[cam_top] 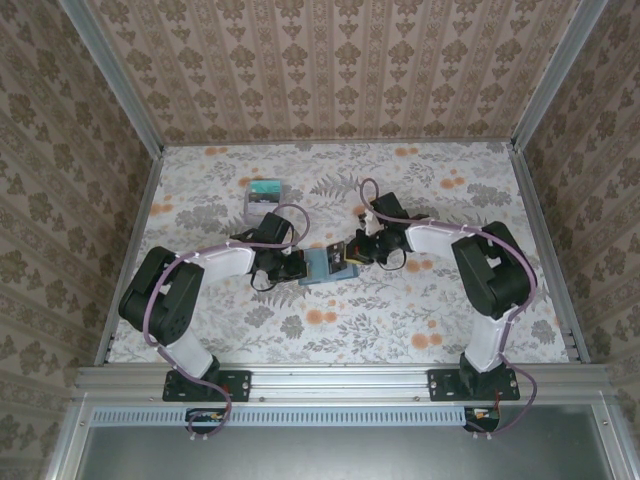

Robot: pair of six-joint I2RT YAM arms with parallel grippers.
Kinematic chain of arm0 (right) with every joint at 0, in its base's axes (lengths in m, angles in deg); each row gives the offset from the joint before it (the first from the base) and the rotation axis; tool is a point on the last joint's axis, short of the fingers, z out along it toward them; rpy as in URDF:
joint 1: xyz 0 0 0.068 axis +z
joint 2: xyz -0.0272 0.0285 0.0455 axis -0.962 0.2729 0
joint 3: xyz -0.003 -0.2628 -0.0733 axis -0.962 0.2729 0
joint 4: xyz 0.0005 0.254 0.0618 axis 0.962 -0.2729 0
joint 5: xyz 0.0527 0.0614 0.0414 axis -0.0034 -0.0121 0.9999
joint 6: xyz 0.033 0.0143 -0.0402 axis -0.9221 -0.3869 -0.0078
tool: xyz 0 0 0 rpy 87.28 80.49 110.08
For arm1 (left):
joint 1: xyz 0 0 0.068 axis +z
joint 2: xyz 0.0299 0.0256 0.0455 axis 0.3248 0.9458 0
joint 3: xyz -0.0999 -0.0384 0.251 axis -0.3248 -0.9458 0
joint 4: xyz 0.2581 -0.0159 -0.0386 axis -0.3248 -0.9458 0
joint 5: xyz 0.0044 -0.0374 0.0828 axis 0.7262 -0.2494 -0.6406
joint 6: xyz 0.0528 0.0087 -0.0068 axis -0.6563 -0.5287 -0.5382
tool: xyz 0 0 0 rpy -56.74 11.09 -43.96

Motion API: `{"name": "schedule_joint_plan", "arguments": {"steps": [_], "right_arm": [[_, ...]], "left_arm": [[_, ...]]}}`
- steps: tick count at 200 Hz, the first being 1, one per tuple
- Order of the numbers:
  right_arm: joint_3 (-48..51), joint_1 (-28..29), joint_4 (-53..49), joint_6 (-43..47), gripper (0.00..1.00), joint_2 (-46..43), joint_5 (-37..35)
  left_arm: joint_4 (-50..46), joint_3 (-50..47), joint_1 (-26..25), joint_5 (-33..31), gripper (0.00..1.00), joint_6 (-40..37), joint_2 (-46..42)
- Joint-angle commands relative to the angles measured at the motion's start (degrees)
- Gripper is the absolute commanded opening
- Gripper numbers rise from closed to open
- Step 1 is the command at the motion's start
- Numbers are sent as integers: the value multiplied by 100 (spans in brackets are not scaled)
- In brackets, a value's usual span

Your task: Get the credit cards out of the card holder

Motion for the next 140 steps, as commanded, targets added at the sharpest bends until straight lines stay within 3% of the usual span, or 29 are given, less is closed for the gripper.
{"name": "schedule_joint_plan", "arguments": {"steps": [1,35,51,69,107,140], "right_arm": [[125,-87,-189,215,0,-443,-63],[23,-111,-341,402,0,-880,-19],[-70,-114,-382,446,0,-1041,8],[-126,-113,-290,423,0,-1238,25],[-186,-133,205,104,0,-1576,220],[-245,-179,973,-436,0,-1667,797]], "left_arm": [[-277,99,57,58,10,59,-251],[-384,402,139,120,28,220,-607],[-219,470,228,310,41,405,-799],[138,474,364,620,49,730,-1001],[899,508,530,1127,57,1256,-1354],[1829,363,566,1539,55,1818,-1407]]}}
